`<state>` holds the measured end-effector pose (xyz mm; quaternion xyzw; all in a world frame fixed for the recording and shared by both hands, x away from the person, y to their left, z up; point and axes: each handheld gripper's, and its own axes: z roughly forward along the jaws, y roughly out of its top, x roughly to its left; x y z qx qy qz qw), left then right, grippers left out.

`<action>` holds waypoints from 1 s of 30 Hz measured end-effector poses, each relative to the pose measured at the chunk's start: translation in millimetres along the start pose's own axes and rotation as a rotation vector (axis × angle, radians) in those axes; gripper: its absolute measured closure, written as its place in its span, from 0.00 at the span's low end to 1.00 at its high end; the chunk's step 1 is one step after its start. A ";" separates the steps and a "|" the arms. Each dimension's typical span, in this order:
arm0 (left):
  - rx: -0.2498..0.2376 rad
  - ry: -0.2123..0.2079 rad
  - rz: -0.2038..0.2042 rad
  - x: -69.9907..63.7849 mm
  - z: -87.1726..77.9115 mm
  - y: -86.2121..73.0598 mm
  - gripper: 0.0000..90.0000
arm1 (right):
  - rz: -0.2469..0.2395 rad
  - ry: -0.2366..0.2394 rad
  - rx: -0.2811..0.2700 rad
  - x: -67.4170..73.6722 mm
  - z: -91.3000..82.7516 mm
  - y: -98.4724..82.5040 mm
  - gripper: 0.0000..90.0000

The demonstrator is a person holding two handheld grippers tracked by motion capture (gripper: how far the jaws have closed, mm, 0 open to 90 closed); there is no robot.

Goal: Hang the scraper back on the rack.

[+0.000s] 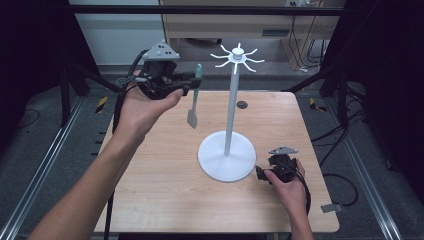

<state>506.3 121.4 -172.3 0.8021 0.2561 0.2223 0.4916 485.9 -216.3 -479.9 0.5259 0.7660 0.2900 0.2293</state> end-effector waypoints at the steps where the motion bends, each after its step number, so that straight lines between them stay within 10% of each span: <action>1: -0.001 -0.003 0.004 -1.7 1.0 1.0 0.82 | 0.002 0.001 0.000 0.0 0.1 0.0 0.10; 30: -0.011 -0.037 0.029 -17.8 7.1 13.8 0.82 | -0.002 0.005 0.004 -0.1 0.3 -0.2 0.10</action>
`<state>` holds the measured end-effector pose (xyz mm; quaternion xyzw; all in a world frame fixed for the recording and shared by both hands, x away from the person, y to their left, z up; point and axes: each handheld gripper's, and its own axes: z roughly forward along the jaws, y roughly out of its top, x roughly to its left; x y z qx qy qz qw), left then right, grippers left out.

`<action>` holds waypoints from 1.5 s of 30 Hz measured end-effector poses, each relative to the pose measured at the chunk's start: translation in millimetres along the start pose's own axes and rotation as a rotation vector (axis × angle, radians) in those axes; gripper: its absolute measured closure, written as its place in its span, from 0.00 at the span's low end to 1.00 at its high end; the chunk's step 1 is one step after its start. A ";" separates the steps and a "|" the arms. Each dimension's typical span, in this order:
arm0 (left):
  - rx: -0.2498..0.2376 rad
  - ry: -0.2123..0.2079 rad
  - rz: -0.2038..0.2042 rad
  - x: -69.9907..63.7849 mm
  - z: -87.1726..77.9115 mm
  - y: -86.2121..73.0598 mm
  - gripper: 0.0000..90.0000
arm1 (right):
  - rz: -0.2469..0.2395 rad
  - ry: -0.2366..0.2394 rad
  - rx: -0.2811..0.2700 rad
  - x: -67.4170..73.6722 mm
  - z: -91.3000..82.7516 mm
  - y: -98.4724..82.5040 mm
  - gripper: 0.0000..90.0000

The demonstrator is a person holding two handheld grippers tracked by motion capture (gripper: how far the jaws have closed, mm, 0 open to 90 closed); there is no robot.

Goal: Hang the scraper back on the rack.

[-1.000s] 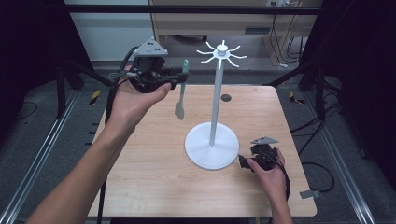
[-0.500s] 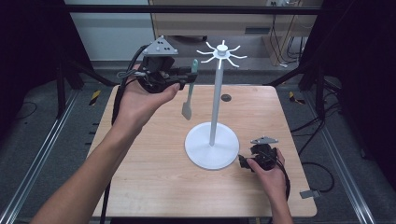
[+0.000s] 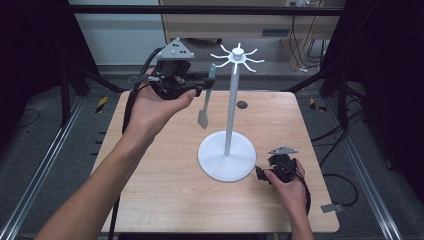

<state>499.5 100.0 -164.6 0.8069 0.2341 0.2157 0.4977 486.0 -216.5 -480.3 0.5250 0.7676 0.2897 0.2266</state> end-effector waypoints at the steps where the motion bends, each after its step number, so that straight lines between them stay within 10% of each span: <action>1: -0.002 -0.001 -0.001 0.0 0.4 0.0 0.82 | 0.005 0.001 -0.001 0.2 0.0 0.1 0.10; 45: -0.042 -0.016 -0.032 -2.1 14.5 -4.0 0.81 | 0.006 0.005 -0.001 0.1 -0.3 -0.2 0.09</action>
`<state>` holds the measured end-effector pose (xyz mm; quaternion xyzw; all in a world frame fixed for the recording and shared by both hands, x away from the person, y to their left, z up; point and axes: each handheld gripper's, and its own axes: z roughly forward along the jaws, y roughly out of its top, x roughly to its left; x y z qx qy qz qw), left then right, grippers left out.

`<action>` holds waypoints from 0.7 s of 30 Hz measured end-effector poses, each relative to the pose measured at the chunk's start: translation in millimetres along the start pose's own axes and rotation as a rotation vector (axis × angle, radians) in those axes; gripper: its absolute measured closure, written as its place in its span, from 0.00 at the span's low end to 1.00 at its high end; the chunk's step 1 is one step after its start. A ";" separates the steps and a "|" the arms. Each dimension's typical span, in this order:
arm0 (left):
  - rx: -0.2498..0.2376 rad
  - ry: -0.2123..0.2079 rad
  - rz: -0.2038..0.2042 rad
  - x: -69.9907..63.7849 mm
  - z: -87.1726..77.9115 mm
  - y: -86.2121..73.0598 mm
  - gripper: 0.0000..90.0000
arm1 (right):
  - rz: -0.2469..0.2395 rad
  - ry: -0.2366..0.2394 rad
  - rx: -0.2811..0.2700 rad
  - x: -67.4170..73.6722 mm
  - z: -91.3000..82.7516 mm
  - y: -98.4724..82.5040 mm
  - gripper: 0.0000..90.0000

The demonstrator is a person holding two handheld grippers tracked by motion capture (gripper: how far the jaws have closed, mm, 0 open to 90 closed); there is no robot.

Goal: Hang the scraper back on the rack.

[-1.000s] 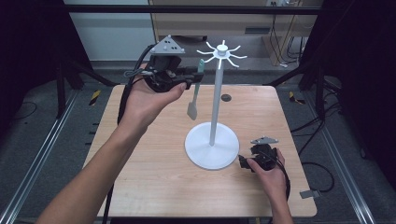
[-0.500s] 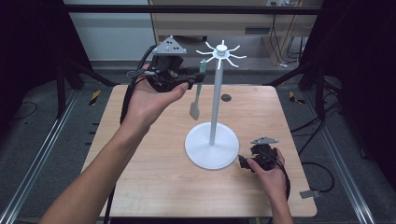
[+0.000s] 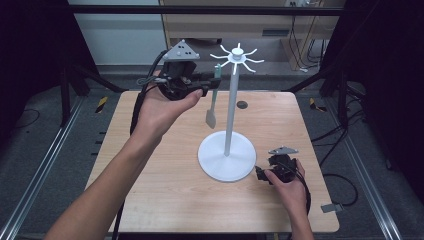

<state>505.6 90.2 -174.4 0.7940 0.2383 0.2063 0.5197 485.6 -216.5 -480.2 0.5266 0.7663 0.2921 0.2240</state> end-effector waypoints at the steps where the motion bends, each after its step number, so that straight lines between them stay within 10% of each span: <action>1: -0.002 0.002 0.000 -0.1 0.0 -0.3 0.81 | -0.001 0.000 0.000 0.0 0.0 0.0 0.09; 21: -0.043 0.033 0.017 0.8 -10.1 -24.1 0.49 | -0.001 -0.002 0.001 -0.1 -0.1 0.0 0.09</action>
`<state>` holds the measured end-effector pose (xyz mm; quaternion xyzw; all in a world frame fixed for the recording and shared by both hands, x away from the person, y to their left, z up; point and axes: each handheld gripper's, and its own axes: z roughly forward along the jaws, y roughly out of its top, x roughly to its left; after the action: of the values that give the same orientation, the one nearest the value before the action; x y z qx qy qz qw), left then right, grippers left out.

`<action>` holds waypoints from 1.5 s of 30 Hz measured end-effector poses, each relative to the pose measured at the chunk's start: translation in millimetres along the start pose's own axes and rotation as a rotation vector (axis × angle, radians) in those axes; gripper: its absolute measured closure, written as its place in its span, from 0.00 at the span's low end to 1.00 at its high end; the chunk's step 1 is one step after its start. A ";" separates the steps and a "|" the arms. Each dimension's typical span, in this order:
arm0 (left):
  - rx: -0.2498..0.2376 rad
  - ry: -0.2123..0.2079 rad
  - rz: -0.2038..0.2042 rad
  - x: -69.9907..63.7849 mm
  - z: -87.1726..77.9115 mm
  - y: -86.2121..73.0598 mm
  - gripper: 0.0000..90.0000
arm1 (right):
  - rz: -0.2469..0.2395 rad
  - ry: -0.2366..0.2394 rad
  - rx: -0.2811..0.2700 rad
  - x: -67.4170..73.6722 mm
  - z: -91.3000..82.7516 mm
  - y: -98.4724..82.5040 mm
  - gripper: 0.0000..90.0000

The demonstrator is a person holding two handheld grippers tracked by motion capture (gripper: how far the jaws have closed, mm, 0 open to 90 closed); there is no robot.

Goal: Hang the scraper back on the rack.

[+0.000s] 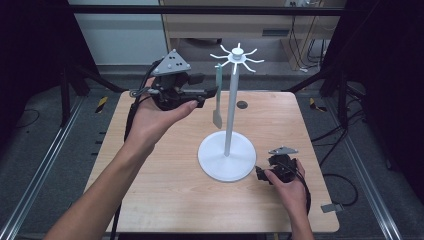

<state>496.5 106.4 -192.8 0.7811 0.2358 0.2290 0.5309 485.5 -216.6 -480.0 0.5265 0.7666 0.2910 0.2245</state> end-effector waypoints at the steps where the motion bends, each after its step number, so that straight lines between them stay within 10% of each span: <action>1: -0.003 0.005 0.002 -0.7 -0.8 -1.9 0.46 | 0.001 0.000 0.000 0.0 0.0 0.0 0.09; 13: 0.039 0.013 0.006 -7.3 -6.0 -27.4 0.13 | -0.008 -0.004 0.000 -0.1 0.2 -0.2 0.09; 45: 0.199 0.065 0.056 -14.2 -7.8 -180.5 0.07 | 0.007 -0.015 0.001 -2.8 -0.1 -2.3 0.09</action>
<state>458.0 162.0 -360.9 0.8284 0.2526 0.2442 0.4363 484.9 -219.8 -481.4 0.5316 0.7631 0.2874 0.2290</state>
